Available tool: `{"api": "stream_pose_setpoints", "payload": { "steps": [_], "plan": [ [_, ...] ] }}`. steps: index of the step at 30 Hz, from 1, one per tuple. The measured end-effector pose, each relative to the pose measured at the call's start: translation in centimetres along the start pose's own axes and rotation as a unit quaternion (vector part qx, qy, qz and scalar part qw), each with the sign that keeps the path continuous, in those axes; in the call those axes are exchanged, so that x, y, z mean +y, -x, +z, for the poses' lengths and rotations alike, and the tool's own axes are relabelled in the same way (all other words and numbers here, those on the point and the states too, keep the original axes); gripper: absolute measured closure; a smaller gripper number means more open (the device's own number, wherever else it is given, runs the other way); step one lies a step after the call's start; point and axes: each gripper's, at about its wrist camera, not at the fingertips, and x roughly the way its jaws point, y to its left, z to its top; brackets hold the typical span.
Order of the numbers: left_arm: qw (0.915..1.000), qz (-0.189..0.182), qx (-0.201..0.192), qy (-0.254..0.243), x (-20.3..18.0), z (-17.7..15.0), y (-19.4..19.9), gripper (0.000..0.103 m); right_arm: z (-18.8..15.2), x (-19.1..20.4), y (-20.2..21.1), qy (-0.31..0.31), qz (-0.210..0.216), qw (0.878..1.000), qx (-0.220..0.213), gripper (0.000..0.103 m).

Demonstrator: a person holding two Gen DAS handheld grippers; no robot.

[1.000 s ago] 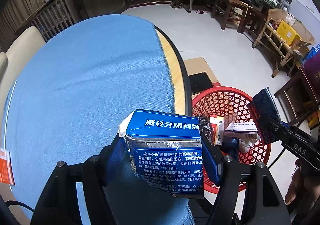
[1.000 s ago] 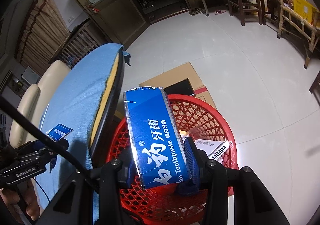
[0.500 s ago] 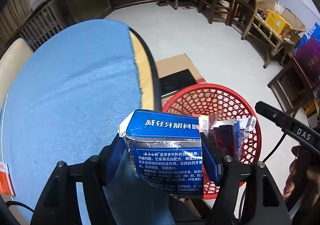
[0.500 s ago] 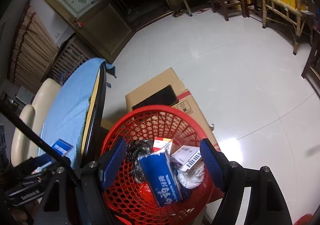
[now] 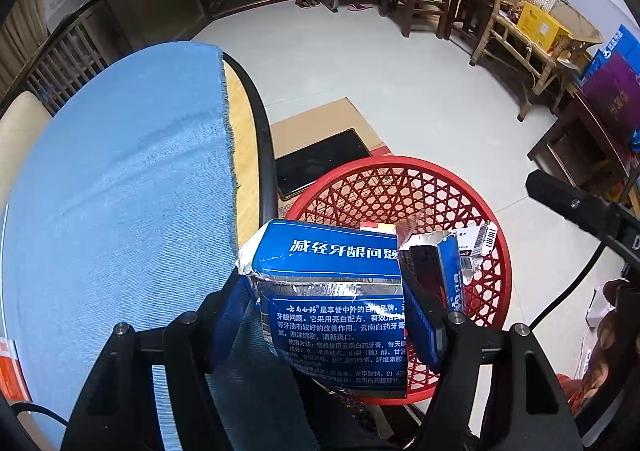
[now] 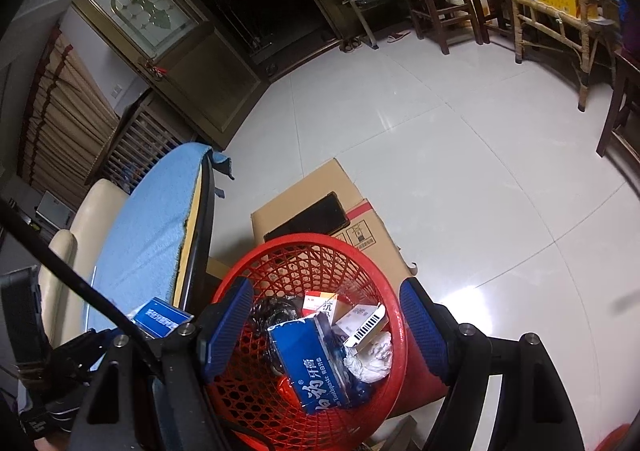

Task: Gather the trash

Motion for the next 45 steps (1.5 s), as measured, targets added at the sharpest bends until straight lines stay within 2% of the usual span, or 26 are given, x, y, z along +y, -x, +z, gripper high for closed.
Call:
{"api": "stream_pose_setpoints", "payload": {
  "steps": [15, 18, 23, 28, 32, 36, 40, 45],
  "plan": [
    [0.9998, -0.002, 0.009, -0.019, -1.7, 0.1, -1.2, 0.028, 0.7, -0.5, 2.5, -0.006, 0.002, 1.000, -0.028, 0.024],
    [0.9994, -0.017, 0.018, -0.024, -2.2, 0.2, -1.9, 0.028, 0.7, -0.4, 2.8, -0.004, 0.002, 1.000, -0.031, 0.024],
    [0.9987, -0.018, 0.033, -0.034, -2.9, 0.2, -3.0, 0.027, 0.8, -0.2, 3.4, 0.000, 0.002, 0.999, -0.036, 0.024],
    [0.9985, -0.038, 0.030, -0.025, -2.7, 0.0, -2.8, 0.025, 0.8, 0.1, 4.0, 0.004, 0.000, 0.999, -0.042, 0.024],
    [0.9990, -0.040, 0.011, -0.018, -2.0, -0.2, -1.4, 0.025, 0.8, 0.6, 4.6, 0.009, -0.002, 0.999, -0.046, 0.024],
    [0.9990, -0.035, -0.027, 0.000, -0.4, -0.6, 1.3, 0.025, 0.6, 1.8, 5.1, 0.021, -0.001, 0.998, -0.052, 0.024],
    [0.9975, -0.019, -0.065, 0.021, 1.2, -1.1, 3.9, 0.025, -0.2, 3.9, 5.5, 0.042, -0.004, 0.997, -0.060, 0.024],
    [0.9919, 0.010, -0.111, 0.061, 4.1, -3.6, 7.6, 0.024, -2.5, 7.3, 5.5, 0.096, -0.009, 0.994, -0.059, 0.022]
  ]
}}
